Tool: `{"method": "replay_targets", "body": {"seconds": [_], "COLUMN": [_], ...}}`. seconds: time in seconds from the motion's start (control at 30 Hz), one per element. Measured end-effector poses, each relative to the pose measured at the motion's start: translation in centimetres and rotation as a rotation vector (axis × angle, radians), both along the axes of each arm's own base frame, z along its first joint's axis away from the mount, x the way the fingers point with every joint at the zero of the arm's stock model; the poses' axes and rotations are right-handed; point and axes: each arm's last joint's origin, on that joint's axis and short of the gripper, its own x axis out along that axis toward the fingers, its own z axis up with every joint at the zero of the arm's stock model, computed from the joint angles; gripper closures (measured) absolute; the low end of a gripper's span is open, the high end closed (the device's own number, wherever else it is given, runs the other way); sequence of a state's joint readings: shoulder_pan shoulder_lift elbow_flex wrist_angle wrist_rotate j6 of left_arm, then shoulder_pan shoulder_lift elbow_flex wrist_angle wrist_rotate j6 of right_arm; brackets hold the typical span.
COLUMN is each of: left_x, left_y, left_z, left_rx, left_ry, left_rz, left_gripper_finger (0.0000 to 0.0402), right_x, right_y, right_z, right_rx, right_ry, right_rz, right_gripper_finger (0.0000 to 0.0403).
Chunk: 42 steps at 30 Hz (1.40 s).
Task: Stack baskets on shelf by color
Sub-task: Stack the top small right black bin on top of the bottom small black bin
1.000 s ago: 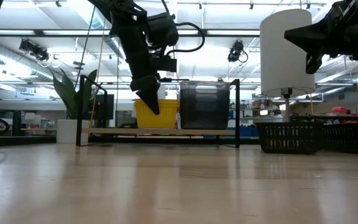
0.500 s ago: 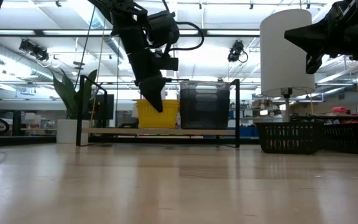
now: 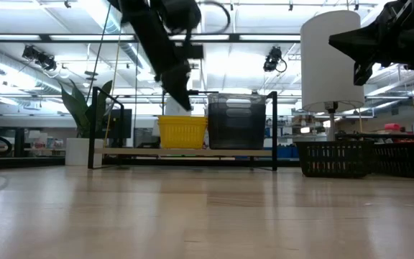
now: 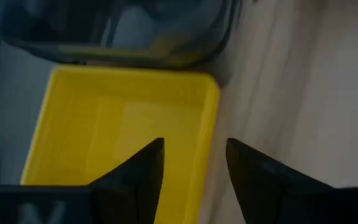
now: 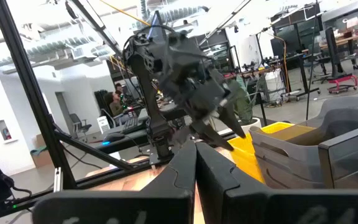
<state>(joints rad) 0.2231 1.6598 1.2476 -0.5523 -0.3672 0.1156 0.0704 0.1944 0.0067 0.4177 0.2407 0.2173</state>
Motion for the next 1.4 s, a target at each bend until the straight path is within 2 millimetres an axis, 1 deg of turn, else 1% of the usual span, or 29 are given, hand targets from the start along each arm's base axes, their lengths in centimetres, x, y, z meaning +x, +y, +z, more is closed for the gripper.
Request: {"method": "replay_targets", "body": {"seconds": [0.1, 0.2, 0.3, 0.43, 0.57, 0.67, 0.73, 0.8, 0.87, 0.9, 0.97, 1.03, 1.17, 1.3, 1.4], "left_x": [-0.7, -1.4, -2.1, -3.7, -5.8, -7.6, -8.8, -9.9, -11.0, -11.5, -12.3, -13.2, -15.0, -16.9, -18.1], "left_y": [-1.0, -2.9, -5.9, -10.5, -14.4, -17.0, -18.4, -19.4, -20.3, -20.5, -20.6, -20.1, -18.7, -17.6, -16.8], "left_z": [2.0, 4.2, 6.8, 9.9, 11.6, 12.7, 13.2, 13.7, 13.7, 13.4, 12.3, 11.0, 8.5, 6.9, 5.8], "left_rx": [-0.029, -0.060, -0.074, -0.070, -0.087, -0.052, -0.028, -0.008, 0.018, 0.033, 0.051, 0.048, 0.015, 0.000, 0.010], "left_ry": [-0.075, -0.163, -0.294, -0.439, -0.499, -0.534, -0.549, -0.555, -0.554, -0.549, -0.536, -0.546, -0.682, -0.872, -0.969], "left_rz": [-0.035, -0.114, -0.240, -0.409, -0.543, -0.633, -0.673, -0.711, -0.758, -0.784, -0.824, -0.824, -0.776, -0.760, -0.749], "left_gripper_finger": [0.0209, 0.0206, 0.0215, 0.0233, 0.0249, 0.0260, 0.0266, 0.0271, 0.0277, 0.0280, 0.0286, 0.0291, 0.0305, 0.0323, 0.0336], "right_x": [0.0, 0.0, 0.0, 0.0, 0.0, 0.0, 0.0, 0.0, 0.0, 0.0, 0.0, 0.0, 0.0, 0.0, 0.0], "right_y": [0.0, 0.0, 0.0, 0.0, 0.0, 0.0, 0.0, 0.0, 0.0, 0.0, 0.0, 0.0, 0.0, 0.0, 0.0], "right_z": [0.0, 0.0, 0.0, 0.0, 0.0, 0.0, 0.1, 0.1, 0.1, 0.1, 0.1, 0.1, 0.1, 0.1, 0.1], "right_rx": [0.000, 0.000, 0.000, 0.000, 0.000, 0.000, 0.001, 0.001, 0.001, 0.001, 0.001, 0.001, 0.001, 0.001, 0.000], "right_ry": [0.000, 0.000, 0.000, 0.000, -0.002, -0.005, -0.008, -0.008, -0.008, -0.008, -0.008, -0.008, -0.008, -0.008, -0.007], "right_rz": [0.000, 0.000, 0.000, 0.000, 0.000, 0.001, 0.000, 0.000, 0.000, 0.000, 0.000, 0.000, 0.000, 0.000, 0.001], "right_gripper_finger": [0.0387, 0.0387, 0.0387, 0.0387, 0.0387, 0.0387, 0.0387, 0.0387, 0.0387, 0.0387, 0.0387, 0.0387, 0.0387, 0.0387, 0.0387]}}
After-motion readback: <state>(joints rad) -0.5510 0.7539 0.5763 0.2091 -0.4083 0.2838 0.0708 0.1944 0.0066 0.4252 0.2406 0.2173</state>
